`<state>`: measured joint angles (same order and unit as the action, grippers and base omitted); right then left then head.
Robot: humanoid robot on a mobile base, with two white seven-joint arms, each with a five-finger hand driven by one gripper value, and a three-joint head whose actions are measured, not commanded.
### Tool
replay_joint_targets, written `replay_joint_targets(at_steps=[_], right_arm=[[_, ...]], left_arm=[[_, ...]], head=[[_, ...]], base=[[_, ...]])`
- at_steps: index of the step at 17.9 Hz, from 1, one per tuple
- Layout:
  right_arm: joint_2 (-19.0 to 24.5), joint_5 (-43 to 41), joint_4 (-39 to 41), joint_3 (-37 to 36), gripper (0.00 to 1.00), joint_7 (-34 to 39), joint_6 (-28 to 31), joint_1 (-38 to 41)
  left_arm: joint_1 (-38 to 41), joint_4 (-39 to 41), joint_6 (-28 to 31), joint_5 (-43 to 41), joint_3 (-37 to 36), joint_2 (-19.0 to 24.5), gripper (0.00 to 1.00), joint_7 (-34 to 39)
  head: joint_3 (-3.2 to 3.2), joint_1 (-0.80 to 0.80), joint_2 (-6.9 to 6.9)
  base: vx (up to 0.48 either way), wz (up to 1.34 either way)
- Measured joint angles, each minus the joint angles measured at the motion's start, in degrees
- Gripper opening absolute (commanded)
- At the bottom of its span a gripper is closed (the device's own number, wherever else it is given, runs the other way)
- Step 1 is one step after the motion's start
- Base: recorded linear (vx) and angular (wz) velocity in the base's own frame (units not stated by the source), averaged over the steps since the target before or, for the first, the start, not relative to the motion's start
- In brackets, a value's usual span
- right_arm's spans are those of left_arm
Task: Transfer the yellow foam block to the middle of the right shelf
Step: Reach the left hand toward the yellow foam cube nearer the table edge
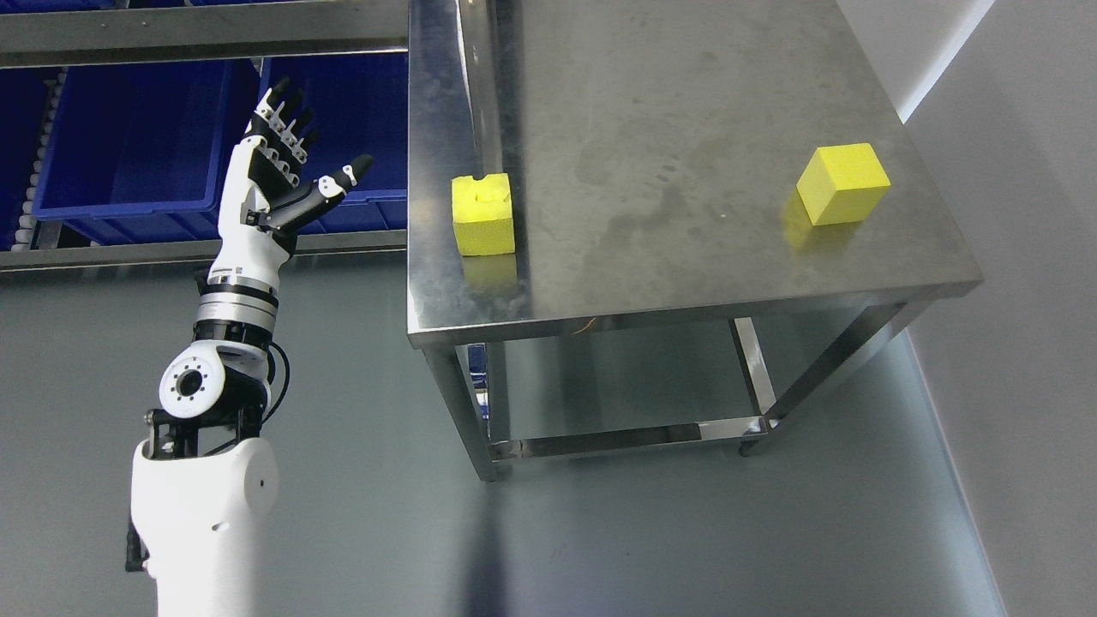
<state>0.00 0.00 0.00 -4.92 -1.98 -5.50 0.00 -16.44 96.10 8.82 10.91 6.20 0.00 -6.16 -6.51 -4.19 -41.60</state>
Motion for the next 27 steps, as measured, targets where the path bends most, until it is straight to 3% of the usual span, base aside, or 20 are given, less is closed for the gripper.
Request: replay_joint_targets(at_steps=[8, 13, 21, 27], right_arm=[[0.0, 0.0, 0.0, 0.0, 1.0, 0.0, 0.0, 0.0], [0.0, 0.0, 0.0, 0.0, 1.0, 0.0, 0.0, 0.0], [0.0, 0.0, 0.0, 0.0, 1.0, 0.0, 0.0, 0.0], [0.0, 0.0, 0.0, 0.0, 1.0, 0.0, 0.0, 0.0]], left_arm=[[-0.5, -0.1, -0.9, -0.1, 1.1, 0.3, 1.0, -1.1], [-2.2, -0.1, -1.7, -0.1, 1.3, 4.3, 0.98, -14.2], [-5.8, -0.6, -1.8, -0.3, -1.6, 15.1, 0.99, -33.9], [-7.7, -2.2, -1.8, -4.8, -5.5, 19.4, 1.0, -40.2]], head=[[0.0, 0.0, 0.0], [0.0, 0.0, 0.0], [0.0, 0.0, 0.0], [0.0, 0.0, 0.0]], base=[[0.027, -0.04], [0.006, -0.02], [-0.001, 0.02], [0.0, 0.0]])
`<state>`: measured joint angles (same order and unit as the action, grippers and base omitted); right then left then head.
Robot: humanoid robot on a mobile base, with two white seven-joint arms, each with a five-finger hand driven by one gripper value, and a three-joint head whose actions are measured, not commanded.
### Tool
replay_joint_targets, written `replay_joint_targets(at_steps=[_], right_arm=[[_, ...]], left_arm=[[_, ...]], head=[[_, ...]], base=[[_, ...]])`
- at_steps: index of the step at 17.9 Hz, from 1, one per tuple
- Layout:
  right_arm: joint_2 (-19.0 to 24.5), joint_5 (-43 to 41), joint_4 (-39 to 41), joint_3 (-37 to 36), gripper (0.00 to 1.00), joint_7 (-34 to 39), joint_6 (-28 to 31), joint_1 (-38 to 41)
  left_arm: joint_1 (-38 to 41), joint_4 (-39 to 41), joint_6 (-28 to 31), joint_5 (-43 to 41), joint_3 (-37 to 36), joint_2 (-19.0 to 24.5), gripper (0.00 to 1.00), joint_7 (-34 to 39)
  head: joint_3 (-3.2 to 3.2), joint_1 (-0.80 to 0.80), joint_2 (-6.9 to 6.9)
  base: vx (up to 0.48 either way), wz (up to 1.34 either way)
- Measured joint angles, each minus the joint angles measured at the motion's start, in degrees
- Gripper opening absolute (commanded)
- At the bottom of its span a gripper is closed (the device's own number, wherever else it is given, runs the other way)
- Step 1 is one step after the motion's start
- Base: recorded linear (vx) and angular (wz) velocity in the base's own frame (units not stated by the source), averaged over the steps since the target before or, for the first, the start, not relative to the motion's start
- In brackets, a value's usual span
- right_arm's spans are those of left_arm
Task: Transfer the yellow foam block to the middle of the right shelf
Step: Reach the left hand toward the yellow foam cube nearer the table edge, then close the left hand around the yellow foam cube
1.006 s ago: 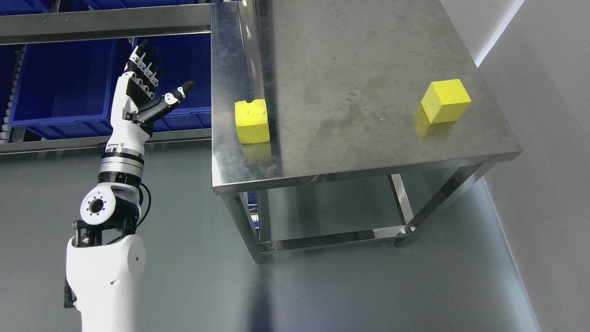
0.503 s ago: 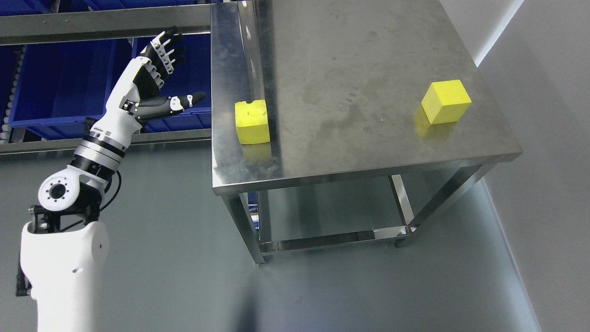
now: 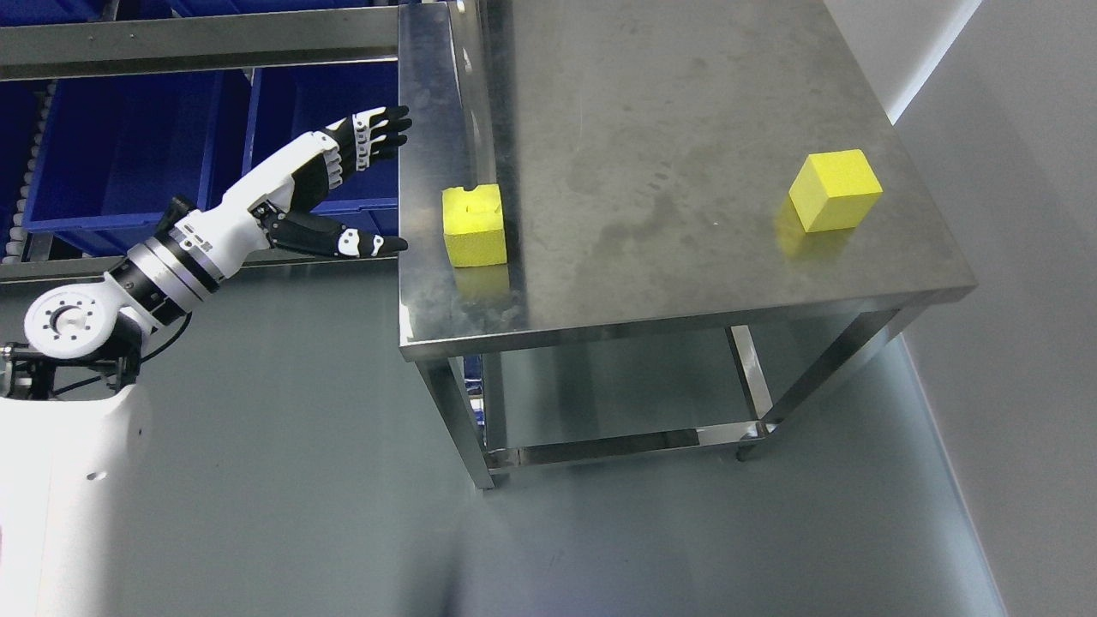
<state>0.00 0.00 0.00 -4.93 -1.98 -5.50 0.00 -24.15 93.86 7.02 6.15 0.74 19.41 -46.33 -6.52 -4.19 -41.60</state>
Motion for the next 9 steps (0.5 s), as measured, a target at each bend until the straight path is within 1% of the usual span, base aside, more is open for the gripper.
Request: replay_joint_targets(at_steps=[2, 5, 9], right_arm=[[0.0, 0.0, 0.0, 0.0, 1.0, 0.0, 0.0, 0.0], [0.0, 0.0, 0.0, 0.0, 1.0, 0.0, 0.0, 0.0], [0.0, 0.0, 0.0, 0.0, 1.0, 0.0, 0.0, 0.0]], left_arm=[[-0.8, -1.1, -0.5, -1.1, -1.6, 0.6, 1.0, -0.4], [-2.4, -3.7, -2.9, -3.4, -4.3, 0.6, 1.0, -0.7], [-4.6, -8.6, -6.8, -9.0, -7.0, -1.4, 1.0, -0.7]], head=[[0.0, 0.0, 0.0], [0.0, 0.0, 0.0], [0.0, 0.0, 0.0]], base=[[-0.001, -0.01], [-0.003, -0.02], [-0.001, -0.01]])
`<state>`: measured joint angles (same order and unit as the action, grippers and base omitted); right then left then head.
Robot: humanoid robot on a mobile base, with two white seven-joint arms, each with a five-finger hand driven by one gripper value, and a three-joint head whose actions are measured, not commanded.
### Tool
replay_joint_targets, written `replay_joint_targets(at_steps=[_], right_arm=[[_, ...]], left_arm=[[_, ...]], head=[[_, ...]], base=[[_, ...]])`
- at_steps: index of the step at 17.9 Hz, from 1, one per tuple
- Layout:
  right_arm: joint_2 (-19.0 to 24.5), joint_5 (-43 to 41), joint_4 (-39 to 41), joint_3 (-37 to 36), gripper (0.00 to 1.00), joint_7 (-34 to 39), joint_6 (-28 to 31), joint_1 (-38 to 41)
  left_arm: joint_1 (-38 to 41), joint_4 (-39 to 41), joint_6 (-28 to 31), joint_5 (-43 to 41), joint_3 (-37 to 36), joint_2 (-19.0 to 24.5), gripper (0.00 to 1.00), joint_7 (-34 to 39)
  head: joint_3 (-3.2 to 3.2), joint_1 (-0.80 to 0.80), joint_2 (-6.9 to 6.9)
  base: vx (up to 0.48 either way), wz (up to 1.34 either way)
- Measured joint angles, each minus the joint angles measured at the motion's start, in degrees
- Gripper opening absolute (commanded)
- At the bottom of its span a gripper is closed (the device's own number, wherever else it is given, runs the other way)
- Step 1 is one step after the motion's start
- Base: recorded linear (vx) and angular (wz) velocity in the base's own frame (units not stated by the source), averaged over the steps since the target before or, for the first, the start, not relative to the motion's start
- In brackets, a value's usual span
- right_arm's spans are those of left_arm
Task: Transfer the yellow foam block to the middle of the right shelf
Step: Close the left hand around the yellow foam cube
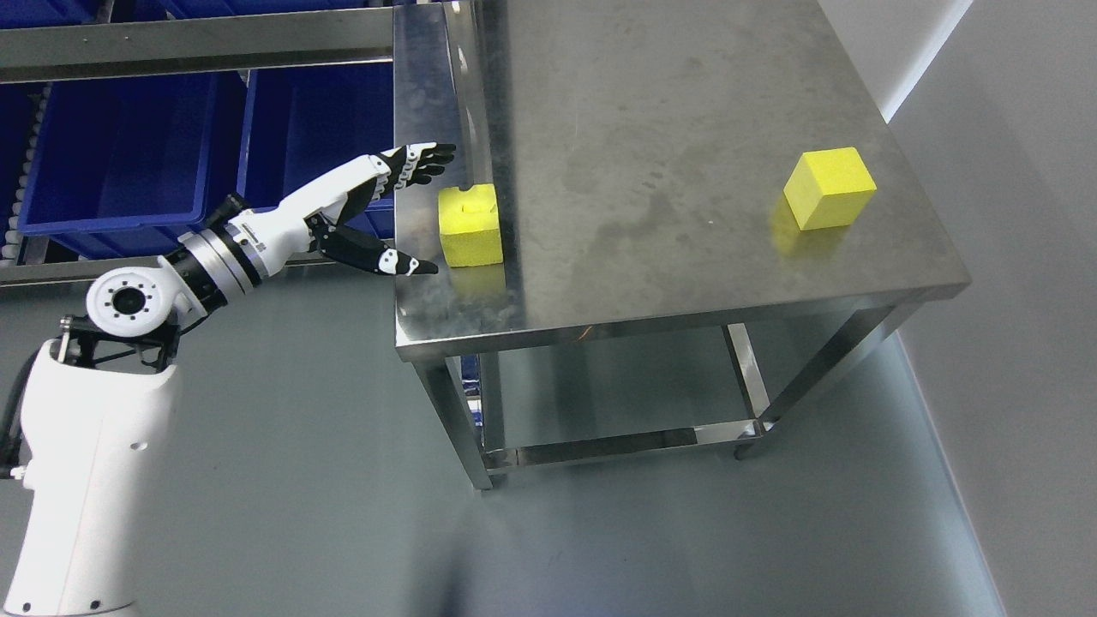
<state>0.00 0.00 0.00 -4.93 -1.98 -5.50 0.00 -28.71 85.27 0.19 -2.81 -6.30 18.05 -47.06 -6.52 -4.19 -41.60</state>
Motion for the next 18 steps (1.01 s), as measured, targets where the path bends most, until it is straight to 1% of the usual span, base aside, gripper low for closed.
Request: replay_joint_targets(at_steps=[4, 6, 10, 13, 14, 15, 18], right_arm=[[0.0, 0.0, 0.0, 0.0, 1.0, 0.0, 0.0, 0.0], [0.0, 0.0, 0.0, 0.0, 1.0, 0.0, 0.0, 0.0], [0.0, 0.0, 0.0, 0.0, 1.0, 0.0, 0.0, 0.0], [0.0, 0.0, 0.0, 0.0, 1.0, 0.0, 0.0, 0.0], [0.0, 0.0, 0.0, 0.0, 1.0, 0.0, 0.0, 0.0], [0.0, 0.0, 0.0, 0.0, 1.0, 0.0, 0.0, 0.0], [0.0, 0.0, 0.0, 0.0, 1.0, 0.0, 0.0, 0.0]], left_arm=[[-1.6, -4.9, -3.2, -4.9, -1.8, -2.8, 0.99, 0.0], [-2.5, -7.4, -4.0, -6.6, -2.5, -4.4, 0.96, 0.4], [-4.5, -11.0, -4.5, -8.3, -3.3, -6.5, 0.74, 0.7], [-5.4, -13.1, -4.9, -8.8, -3.3, -7.7, 0.52, 1.0], [-5.6, -13.7, -5.5, -8.9, -3.1, -8.2, 0.46, 1.0], [-5.7, -14.3, -5.7, -9.1, -2.7, -8.7, 0.45, 0.9], [-5.9, -15.6, -7.4, -9.3, -1.1, -10.4, 0.45, 0.5]], head=[[0.0, 0.0, 0.0], [0.0, 0.0, 0.0], [0.0, 0.0, 0.0], [0.0, 0.0, 0.0], [0.0, 0.0, 0.0], [0.0, 0.0, 0.0], [0.0, 0.0, 0.0]], base=[[0.0, 0.0], [0.0, 0.0], [-0.001, 0.01], [-0.005, 0.04], [-0.008, 0.06], [-0.008, 0.06], [-0.011, 0.04]])
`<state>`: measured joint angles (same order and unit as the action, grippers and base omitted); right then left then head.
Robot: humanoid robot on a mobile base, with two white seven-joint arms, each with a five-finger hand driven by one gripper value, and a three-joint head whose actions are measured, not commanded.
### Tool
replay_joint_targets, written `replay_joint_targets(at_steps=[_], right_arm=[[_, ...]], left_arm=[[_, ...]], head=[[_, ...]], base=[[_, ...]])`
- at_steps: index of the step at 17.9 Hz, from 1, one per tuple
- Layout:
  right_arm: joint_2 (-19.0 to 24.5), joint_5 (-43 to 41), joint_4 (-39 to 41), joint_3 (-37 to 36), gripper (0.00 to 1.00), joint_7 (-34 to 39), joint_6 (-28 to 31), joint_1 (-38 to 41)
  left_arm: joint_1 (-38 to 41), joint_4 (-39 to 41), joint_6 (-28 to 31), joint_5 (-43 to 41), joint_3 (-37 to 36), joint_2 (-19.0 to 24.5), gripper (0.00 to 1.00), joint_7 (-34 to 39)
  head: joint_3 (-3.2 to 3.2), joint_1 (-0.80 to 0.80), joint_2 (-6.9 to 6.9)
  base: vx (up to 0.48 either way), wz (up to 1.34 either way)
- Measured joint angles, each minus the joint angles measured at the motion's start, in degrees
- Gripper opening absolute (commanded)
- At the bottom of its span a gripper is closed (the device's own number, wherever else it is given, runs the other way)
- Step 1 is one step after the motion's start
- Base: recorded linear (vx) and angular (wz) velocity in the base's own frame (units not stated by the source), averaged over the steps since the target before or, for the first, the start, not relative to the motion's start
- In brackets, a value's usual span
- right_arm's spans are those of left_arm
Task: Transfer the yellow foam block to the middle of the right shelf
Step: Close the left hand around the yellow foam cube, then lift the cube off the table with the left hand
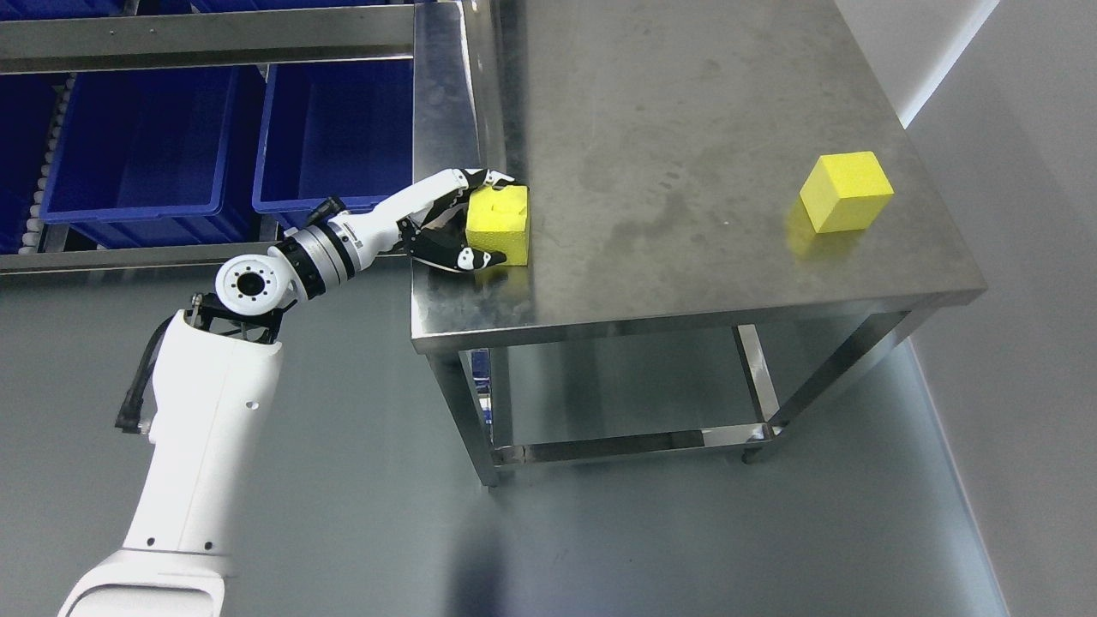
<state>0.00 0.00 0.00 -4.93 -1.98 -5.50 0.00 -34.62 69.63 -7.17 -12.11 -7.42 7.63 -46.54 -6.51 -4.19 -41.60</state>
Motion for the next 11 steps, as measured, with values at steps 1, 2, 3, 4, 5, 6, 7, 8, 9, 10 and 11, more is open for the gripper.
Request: replay_joint_targets(at_steps=[1, 2, 3, 4, 5, 6, 7, 8, 9, 10, 11], right_arm=[[0.0, 0.0, 0.0, 0.0, 1.0, 0.0, 0.0, 0.0], [0.0, 0.0, 0.0, 0.0, 1.0, 0.0, 0.0, 0.0], [0.0, 0.0, 0.0, 0.0, 1.0, 0.0, 0.0, 0.0], [0.0, 0.0, 0.0, 0.0, 1.0, 0.0, 0.0, 0.0], [0.0, 0.0, 0.0, 0.0, 1.0, 0.0, 0.0, 0.0], [0.0, 0.0, 0.0, 0.0, 1.0, 0.0, 0.0, 0.0], [0.0, 0.0, 0.0, 0.0, 1.0, 0.0, 0.0, 0.0], [0.0, 0.0, 0.0, 0.0, 1.0, 0.0, 0.0, 0.0], [0.0, 0.0, 0.0, 0.0, 1.0, 0.0, 0.0, 0.0], [0.0, 0.0, 0.0, 0.0, 1.0, 0.0, 0.0, 0.0], [0.0, 0.0, 0.0, 0.0, 1.0, 0.0, 0.0, 0.0]], left_arm=[[-0.1, -0.4, -0.5, 0.0, 0.6, -0.5, 0.45, -0.2], [-0.4, -0.7, -0.9, -0.1, 1.2, -1.3, 0.45, -0.4], [-0.9, -1.0, -1.8, 0.0, 1.9, -1.9, 0.45, -0.6], [-1.6, -1.1, -2.6, 0.1, 2.8, -2.5, 0.45, -0.4], [-2.3, -1.2, -3.3, 0.4, 3.8, -3.0, 0.45, -0.2], [-3.2, -1.3, -3.6, 0.9, 4.8, -3.4, 0.45, 0.1], [-3.9, -1.3, -3.9, 1.9, 5.7, -3.7, 0.45, 0.3], [-4.8, -1.3, -4.0, 4.0, 6.9, -4.1, 0.46, 1.5], [-5.4, -1.4, -4.1, 6.4, 7.7, -4.4, 0.48, 3.7], [-6.0, -1.4, -4.2, 9.1, 8.7, -4.8, 0.5, 7.4], [-6.6, -1.5, -4.2, 12.7, 9.8, -5.1, 0.51, 12.9]], head=[[0.0, 0.0, 0.0], [0.0, 0.0, 0.0], [0.0, 0.0, 0.0], [0.0, 0.0, 0.0], [0.0, 0.0, 0.0], [0.0, 0.0, 0.0], [0.0, 0.0, 0.0], [0.0, 0.0, 0.0], [0.0, 0.0, 0.0], [0.0, 0.0, 0.0], [0.0, 0.0, 0.0]], base=[[-0.01, 0.04], [0.0, 0.0], [0.0, 0.0], [-0.004, -0.04], [-0.004, -0.04], [0.01, -0.01], [0.01, -0.01], [-0.002, 0.07], [-0.002, 0.07], [-0.007, 0.12], [-0.01, 0.21]])
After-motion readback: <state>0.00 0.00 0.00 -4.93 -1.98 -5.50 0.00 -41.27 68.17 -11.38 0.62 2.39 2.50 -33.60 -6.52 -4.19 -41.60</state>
